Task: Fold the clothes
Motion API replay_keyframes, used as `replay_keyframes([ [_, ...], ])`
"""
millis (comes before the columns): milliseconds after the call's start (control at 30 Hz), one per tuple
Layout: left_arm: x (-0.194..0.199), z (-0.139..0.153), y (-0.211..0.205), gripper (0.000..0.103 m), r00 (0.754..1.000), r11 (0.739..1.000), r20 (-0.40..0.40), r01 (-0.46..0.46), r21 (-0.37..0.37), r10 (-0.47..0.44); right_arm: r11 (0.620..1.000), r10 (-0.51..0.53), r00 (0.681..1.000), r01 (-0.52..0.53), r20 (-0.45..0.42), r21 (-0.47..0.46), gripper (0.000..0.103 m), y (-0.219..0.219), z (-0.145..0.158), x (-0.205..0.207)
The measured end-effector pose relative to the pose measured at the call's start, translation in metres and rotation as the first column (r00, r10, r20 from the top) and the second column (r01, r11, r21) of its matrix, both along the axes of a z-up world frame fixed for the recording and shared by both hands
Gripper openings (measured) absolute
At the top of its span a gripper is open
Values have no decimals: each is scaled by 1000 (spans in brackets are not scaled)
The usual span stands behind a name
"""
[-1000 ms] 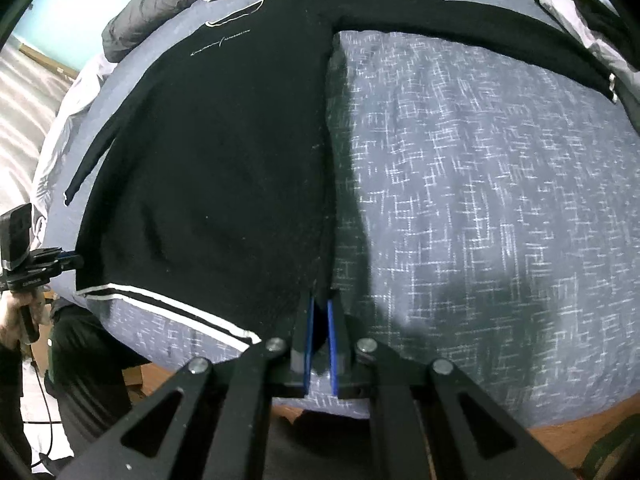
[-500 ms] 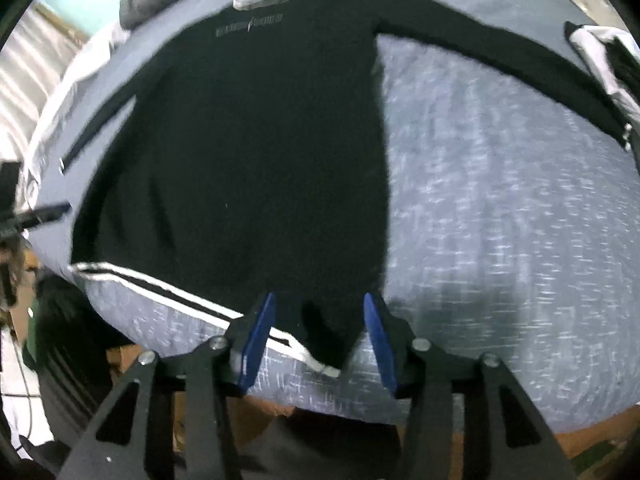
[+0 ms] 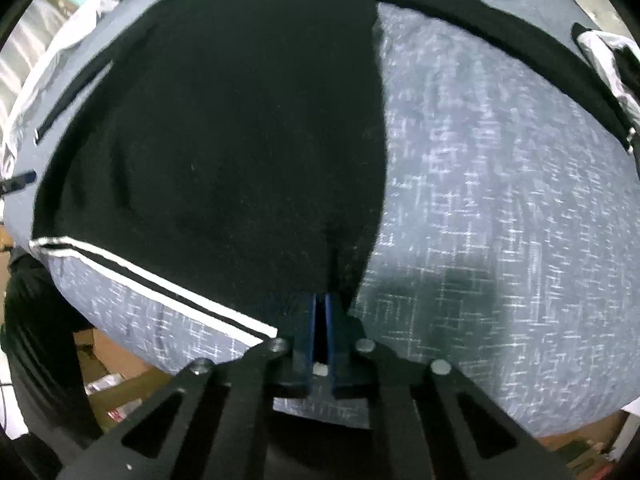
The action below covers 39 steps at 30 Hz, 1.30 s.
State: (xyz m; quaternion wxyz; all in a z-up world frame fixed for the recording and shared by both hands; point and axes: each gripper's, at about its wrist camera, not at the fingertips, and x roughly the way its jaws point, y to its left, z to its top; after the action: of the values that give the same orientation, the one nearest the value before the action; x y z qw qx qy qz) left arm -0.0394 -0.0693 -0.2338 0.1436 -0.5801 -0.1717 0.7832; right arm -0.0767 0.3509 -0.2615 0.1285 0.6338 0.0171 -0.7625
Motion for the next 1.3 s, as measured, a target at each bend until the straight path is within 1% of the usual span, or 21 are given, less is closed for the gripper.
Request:
replay_keyframes([
  [100, 0, -3, 0, 46, 1000, 1000, 7, -1, -1, 1, 998, -37, 999, 35, -33, -47, 3, 16, 17, 1],
  [267, -2, -9, 1, 47, 1000, 1000, 23, -7, 1, 7, 989, -106, 993, 99, -60, -111, 3, 48, 35, 5],
  [433, -3, -20, 3, 49, 999, 1000, 48, -14, 0, 14, 986, -129, 990, 121, -58, -114, 2, 47, 35, 10],
  [500, -3, -24, 5, 49, 998, 1000, 59, -11, -1, 11, 985, -145, 988, 138, -61, -100, 0, 53, 35, 10],
  [533, -2, -26, 7, 49, 998, 1000, 64, -9, -1, 9, 984, -162, 985, 156, -63, -87, 0, 59, 34, 10],
  [600, -2, -32, 10, 49, 997, 1000, 76, -6, 7, 5, 978, -196, 979, 190, -60, -89, 0, 68, 33, 9],
  [700, -5, -40, 15, 49, 996, 1000, 89, -3, 1, 3, 966, -229, 972, 221, -52, -134, 0, 78, 35, 8],
  [767, -8, -44, 17, 49, 996, 1000, 92, -4, -8, 5, 965, -222, 974, 211, -54, -157, 0, 74, 39, 7],
  [833, -9, -49, 17, 49, 995, 1000, 99, -11, 2, 11, 965, -209, 976, 197, -56, -172, 0, 69, 42, 4],
  [967, -9, -58, 20, 49, 994, 1000, 104, -11, 0, 11, 967, -193, 980, 182, -40, -180, 1, 57, 41, 2],
  [1033, -9, -61, 21, 46, 995, 1000, 102, -8, -4, 8, 964, -193, 981, 184, -29, -190, 1, 53, 37, 1],
  [1067, -9, -61, 22, 41, 995, 1000, 99, -4, -6, 5, 964, -193, 981, 184, -26, -190, 1, 52, 36, 2],
  [1100, -9, -61, 23, 25, 995, 1000, 95, -1, -9, 2, 964, -193, 981, 185, -24, -190, 1, 50, 35, 2],
  [1133, -9, -61, 24, 18, 996, 1000, 91, 3, -11, -2, 964, -193, 981, 186, -21, -189, 1, 49, 34, 2],
  [1167, -8, -57, 21, 14, 996, 1000, 84, 2, -13, -1, 964, -194, 981, 187, -18, -189, 1, 48, 33, 2],
  [1200, -7, -53, 19, 6, 997, 1000, 77, 2, -14, -1, 964, -194, 981, 188, -15, -189, 1, 47, 32, 2],
  [1300, -3, -40, 13, 6, 998, 1000, 56, 1, -18, 0, 964, -195, 981, 188, -20, -188, 1, 47, 33, 2],
])
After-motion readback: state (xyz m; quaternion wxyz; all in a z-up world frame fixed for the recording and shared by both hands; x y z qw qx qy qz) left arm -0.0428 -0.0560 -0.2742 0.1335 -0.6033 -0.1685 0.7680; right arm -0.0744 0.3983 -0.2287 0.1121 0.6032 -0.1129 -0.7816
